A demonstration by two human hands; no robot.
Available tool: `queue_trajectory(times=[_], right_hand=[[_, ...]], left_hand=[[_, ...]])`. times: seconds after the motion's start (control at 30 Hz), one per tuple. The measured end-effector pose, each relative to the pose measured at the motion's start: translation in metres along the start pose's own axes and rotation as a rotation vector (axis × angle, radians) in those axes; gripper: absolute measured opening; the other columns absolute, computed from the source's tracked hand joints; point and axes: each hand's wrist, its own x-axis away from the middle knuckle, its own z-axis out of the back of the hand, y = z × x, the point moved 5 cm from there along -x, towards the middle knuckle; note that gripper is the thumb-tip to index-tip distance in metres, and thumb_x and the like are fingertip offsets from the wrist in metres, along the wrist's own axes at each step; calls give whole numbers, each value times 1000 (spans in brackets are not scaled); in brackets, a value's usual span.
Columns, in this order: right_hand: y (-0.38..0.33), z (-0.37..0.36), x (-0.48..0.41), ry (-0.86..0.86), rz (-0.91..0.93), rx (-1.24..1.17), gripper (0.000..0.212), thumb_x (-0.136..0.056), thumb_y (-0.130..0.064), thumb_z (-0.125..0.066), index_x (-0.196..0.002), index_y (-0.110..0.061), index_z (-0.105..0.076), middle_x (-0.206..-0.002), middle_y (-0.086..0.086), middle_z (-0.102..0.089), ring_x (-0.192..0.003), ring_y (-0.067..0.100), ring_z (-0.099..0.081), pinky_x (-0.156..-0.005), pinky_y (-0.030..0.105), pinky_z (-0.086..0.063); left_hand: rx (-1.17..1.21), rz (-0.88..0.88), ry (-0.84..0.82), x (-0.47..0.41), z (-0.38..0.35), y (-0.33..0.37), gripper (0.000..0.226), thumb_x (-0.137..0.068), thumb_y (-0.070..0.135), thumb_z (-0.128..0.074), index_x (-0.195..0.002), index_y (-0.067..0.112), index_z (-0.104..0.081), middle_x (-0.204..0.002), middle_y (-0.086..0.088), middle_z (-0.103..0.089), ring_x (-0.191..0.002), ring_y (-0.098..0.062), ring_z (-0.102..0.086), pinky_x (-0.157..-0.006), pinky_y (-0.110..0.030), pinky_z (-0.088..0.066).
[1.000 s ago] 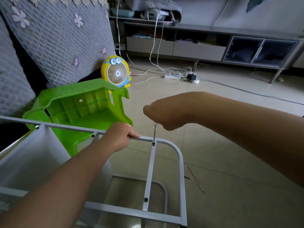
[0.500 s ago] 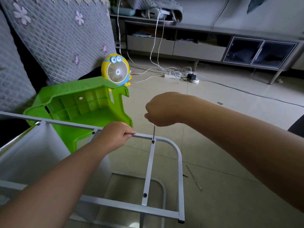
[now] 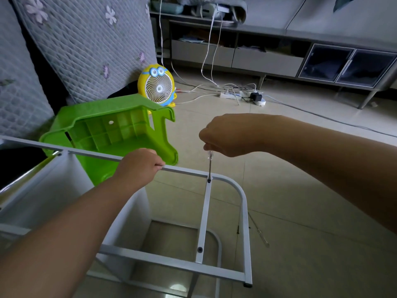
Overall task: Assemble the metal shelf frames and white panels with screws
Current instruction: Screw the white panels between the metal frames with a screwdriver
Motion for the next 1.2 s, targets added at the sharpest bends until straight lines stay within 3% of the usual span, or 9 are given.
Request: queue_trajectory(times=[0.2, 0.37, 0.53, 0.7, 0.83, 0.97, 1.07, 1.13, 1.2], right_hand=[[-8, 3, -4, 17, -101, 40, 26, -100, -19, -35, -107, -6, -57, -74, 3, -44, -73, 20, -41, -68, 29, -37], [-10, -2, 2, -50, -71, -28, 24, -98, -18, -34, -115, -5, -46, -107, 11, -53, -72, 19, -38, -68, 30, -34], [-4, -5, 12, -58, 25, 29, 22, -92, -6, -37, -114, -6, -42, -79, 0, -23, -55, 8, -23, -52, 27, -30], [-1, -1, 14, -14, 99, 175, 22, -96, -17, -40, -114, -9, -52, -76, -3, -25, -53, 6, -19, -59, 28, -30], [-5, 4, 14, -3, 157, 223, 23, -97, -16, -40, -110, -8, -56, -66, -9, -18, -52, 6, -18, -49, 24, -25], [-7, -1, 16, 8, 172, 258, 24, -95, -11, -37, -113, -9, -53, -81, 0, -40, -55, 14, -25, -46, 20, -18], [-9, -3, 19, 17, 159, 215, 26, -96, -14, -38, -117, -10, -53, -104, 5, -55, -71, 16, -36, -50, 23, -28], [-11, -1, 17, 16, 91, 169, 23, -97, -17, -39, -110, -10, -56, -85, 3, -54, -73, 17, -38, -58, 27, -34], [-8, 0, 8, -24, -48, 64, 19, -96, -16, -39, -90, -7, -55, -66, -2, -38, -71, 20, -41, -51, 25, -32]], left_hand=[[63, 9, 28, -1, -2, -2, 22, -92, 21, -54, -106, 17, -71, -101, -5, -62, -99, -23, -54, -66, -25, -31], [-27, 22, -6, -1, -4, 2, 24, -93, 18, -48, -105, 17, -69, -101, -5, -59, -100, -22, -52, -70, -28, -38], [-216, 23, -31, -3, -3, 11, 24, -94, 16, -45, -106, 20, -65, -103, -3, -58, -101, -21, -53, -74, -30, -41], [-250, 27, -20, 0, -3, 12, 26, -94, 16, -44, -108, 21, -65, -103, -3, -58, -99, -21, -54, -69, -29, -38], [-240, 37, -23, 1, -5, 9, 26, -93, 13, -44, -106, 20, -66, -100, -3, -58, -98, -21, -52, -66, -28, -36], [-213, 40, 1, 1, -2, 12, 27, -93, 13, -44, -107, 19, -66, -101, -5, -58, -100, -23, -52, -68, -28, -38], [-203, 38, 32, 4, -3, 13, 27, -92, 11, -44, -106, 16, -67, -98, -7, -58, -98, -25, -52, -66, -29, -37], [-200, 37, 39, 6, -5, 14, 27, -92, 10, -45, -106, 16, -67, -96, -8, -57, -96, -25, -52, -65, -30, -34], [-189, 41, 44, 6, -5, 14, 26, -92, 9, -44, -106, 16, -66, -95, -7, -56, -95, -25, -51, -64, -30, -33]])
